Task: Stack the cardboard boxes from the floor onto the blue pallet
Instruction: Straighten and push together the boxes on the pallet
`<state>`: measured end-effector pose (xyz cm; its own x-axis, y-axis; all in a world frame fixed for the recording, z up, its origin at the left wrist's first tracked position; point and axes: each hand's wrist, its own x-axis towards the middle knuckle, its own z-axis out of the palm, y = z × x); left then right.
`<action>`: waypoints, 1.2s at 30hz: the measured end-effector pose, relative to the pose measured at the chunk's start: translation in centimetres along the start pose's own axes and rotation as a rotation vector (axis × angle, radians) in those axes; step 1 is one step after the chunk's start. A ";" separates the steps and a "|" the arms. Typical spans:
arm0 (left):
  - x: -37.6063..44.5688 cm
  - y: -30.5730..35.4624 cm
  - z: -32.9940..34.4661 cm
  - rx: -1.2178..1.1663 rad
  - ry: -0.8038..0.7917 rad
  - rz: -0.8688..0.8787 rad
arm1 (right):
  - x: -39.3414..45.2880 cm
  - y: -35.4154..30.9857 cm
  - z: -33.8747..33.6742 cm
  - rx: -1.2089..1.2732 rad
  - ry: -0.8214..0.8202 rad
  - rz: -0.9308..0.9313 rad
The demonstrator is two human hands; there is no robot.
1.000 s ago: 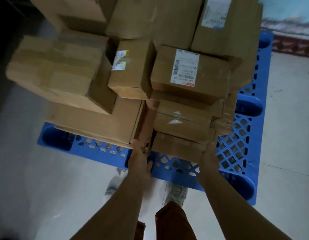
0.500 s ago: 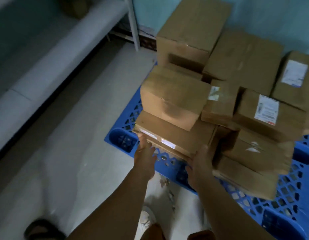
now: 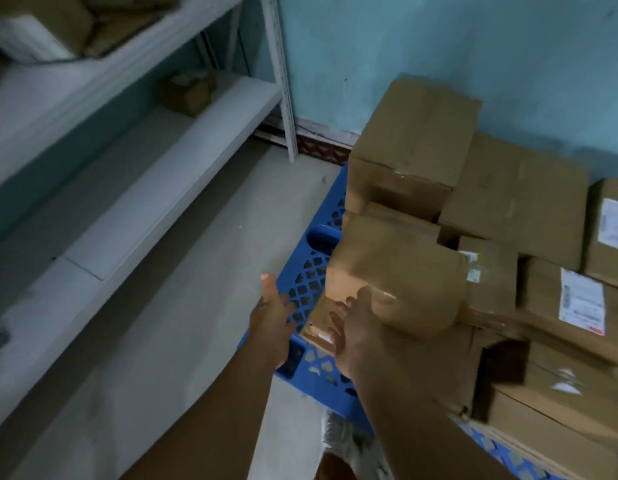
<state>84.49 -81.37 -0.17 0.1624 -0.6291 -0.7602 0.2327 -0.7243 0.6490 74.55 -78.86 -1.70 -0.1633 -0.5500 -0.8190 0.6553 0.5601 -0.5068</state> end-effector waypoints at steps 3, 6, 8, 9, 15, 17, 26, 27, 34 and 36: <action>2.5 4.9 1.3 0.055 -0.019 0.027 | 3.2 -3.7 2.5 -0.019 -0.194 -0.047; 4.9 9.4 3.0 0.107 -0.043 0.016 | 10.7 -4.4 4.0 0.288 -0.623 -0.151; 6.2 11.9 4.3 0.132 -0.064 0.037 | 8.9 -6.6 7.9 0.057 -0.311 -0.164; 7.0 12.9 4.9 0.146 -0.073 0.045 | 7.7 -8.3 8.8 0.090 -0.120 0.060; 11.9 17.7 9.9 0.286 -0.195 0.075 | 12.1 -13.6 10.9 0.145 0.073 0.094; 14.2 19.2 11.6 0.349 -0.232 0.077 | 13.8 -14.6 11.3 0.179 0.104 0.087; 23.8 25.6 18.1 0.679 -0.539 0.002 | 17.6 -19.2 16.1 0.612 0.451 -0.087; 24.2 26.1 18.4 0.708 -0.557 0.000 | 17.7 -19.1 16.7 0.656 0.459 -0.087; 26.2 28.7 19.3 0.806 -0.561 0.003 | 18.1 -18.1 18.5 0.814 0.518 -0.087; 27.1 29.0 19.1 0.809 -0.535 0.007 | 18.5 -17.8 18.6 0.833 0.508 -0.079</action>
<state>77.30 -124.79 -1.41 -0.3428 -0.5347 -0.7724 -0.5289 -0.5697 0.6290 73.61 -110.49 -2.81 -0.3997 -0.1252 -0.9081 0.9078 -0.1915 -0.3732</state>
